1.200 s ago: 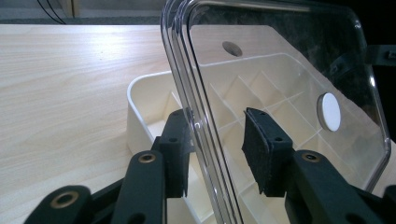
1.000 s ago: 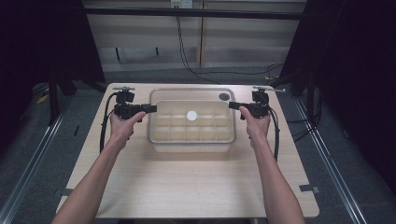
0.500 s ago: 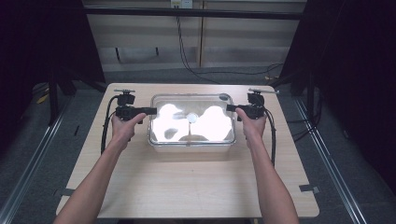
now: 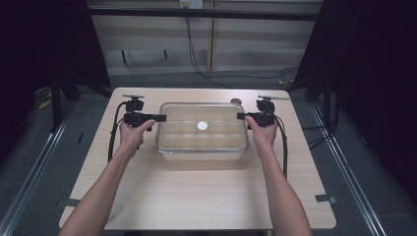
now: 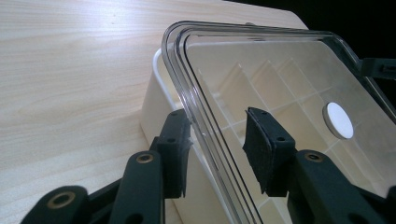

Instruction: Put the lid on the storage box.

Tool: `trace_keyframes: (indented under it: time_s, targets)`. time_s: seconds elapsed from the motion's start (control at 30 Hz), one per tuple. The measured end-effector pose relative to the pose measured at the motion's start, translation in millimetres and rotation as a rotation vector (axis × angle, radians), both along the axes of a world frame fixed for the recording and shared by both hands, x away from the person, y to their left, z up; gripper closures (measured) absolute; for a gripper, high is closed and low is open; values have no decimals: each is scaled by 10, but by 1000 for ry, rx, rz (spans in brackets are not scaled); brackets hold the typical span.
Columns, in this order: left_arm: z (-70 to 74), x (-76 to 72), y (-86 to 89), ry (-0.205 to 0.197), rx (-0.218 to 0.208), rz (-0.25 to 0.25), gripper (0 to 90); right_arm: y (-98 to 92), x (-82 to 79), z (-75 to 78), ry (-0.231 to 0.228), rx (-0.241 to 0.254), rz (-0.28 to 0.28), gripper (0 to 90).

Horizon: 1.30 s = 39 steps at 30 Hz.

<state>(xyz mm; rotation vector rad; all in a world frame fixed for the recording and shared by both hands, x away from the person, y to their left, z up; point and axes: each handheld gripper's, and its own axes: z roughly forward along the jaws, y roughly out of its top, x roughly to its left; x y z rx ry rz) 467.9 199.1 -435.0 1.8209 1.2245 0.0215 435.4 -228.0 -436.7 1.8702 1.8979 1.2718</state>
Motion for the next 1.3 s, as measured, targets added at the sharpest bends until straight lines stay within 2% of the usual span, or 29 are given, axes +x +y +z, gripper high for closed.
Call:
trace_keyframes:
  time_s: [0.1,0.3,0.6,0.9,1.0,1.1,1.17,1.2,1.23,1.27,1.3]
  targets:
    - [-5,28,-7,7,10,-5,597,26,26,-14,13,-10,-10,570]
    - [-42,64,-2,17,-4,16,592,57,53,-29,16,-16,-12,558]
    - [-105,105,6,40,-19,13,578,57,92,-84,27,-14,-9,537]
    - [-133,112,-2,46,-26,17,562,58,105,-103,6,-15,-12,531]
    - [-132,113,-4,43,-21,10,560,66,99,-102,2,-26,-12,511]
    - [-143,114,2,36,-27,5,554,81,82,-90,-12,-62,-1,485]
    - [-139,110,-5,38,-28,8,542,86,82,-90,-8,-62,0,453]
    - [-132,105,-9,34,-15,4,533,97,81,-97,10,-45,8,428]
    - [-133,96,-17,35,-12,6,533,97,81,-97,10,-45,8,428]
    - [-143,82,-28,35,-29,6,474,116,77,-93,0,-50,23,400]
    - [-146,72,-35,22,0,15,468,120,75,-86,-6,-65,22,390]
